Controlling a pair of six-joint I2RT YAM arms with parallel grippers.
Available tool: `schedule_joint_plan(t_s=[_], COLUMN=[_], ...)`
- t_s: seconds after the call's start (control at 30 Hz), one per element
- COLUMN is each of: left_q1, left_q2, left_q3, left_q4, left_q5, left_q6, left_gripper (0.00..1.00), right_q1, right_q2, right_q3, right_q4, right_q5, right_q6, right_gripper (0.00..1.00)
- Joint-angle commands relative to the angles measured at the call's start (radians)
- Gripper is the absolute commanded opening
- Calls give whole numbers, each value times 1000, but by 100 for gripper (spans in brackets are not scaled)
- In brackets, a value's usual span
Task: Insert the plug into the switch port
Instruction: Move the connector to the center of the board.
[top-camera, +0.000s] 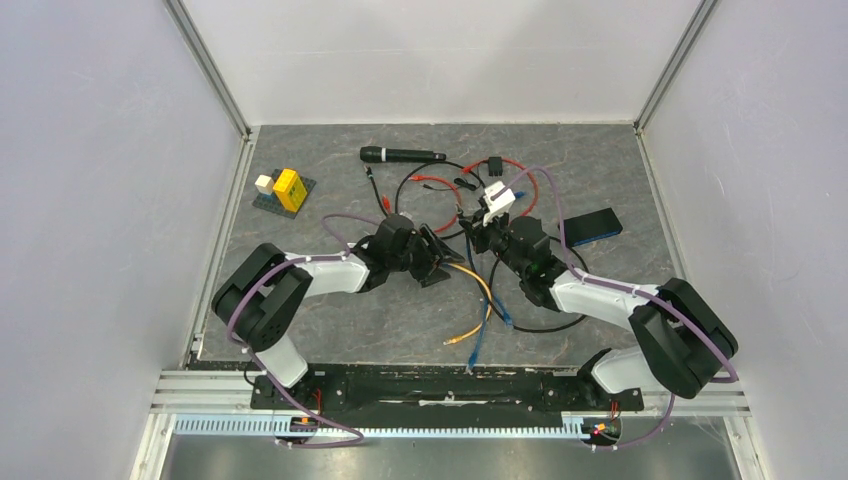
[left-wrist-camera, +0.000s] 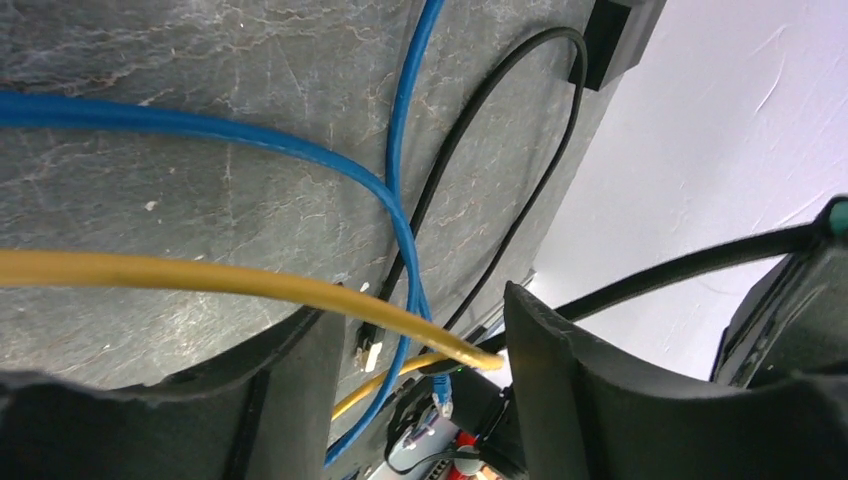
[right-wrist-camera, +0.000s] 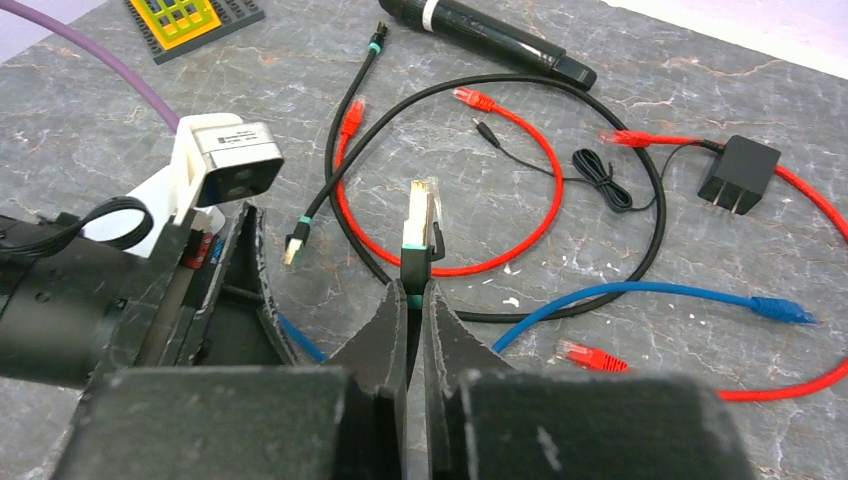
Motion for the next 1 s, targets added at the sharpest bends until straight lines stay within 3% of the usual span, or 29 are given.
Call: schedule_joint_plan(t_s=[0.0,0.2,0.27,0.5,0.77,0.97], left_q1=[-4,12,24,116,232,300], left_q2=[15,7,-9,-136,-314,-355], left_q3=[52,32,-1,-105,-117,-103], left_q4=[70,55,65,5,-196,-318], left_q5=[-14,17,31,54,66,86], left_q6=[-52,-68,-84,-78,-3,67], left_gripper=[57,12,2,2,2,2], right_q1=[-1,-2,-3,-50,-106,-137], right_q2=[-26,-23,-24,11,27,23], right_q3=[-12,-21,-34,-77,-74,-71], right_q4=[65,19,1,-44,-116,-143], right_q5=[-29,30,72,183,248,312], right_q6=[30,14,-1,12,24,-28], right_gripper=[0,0,0,0,0,0])
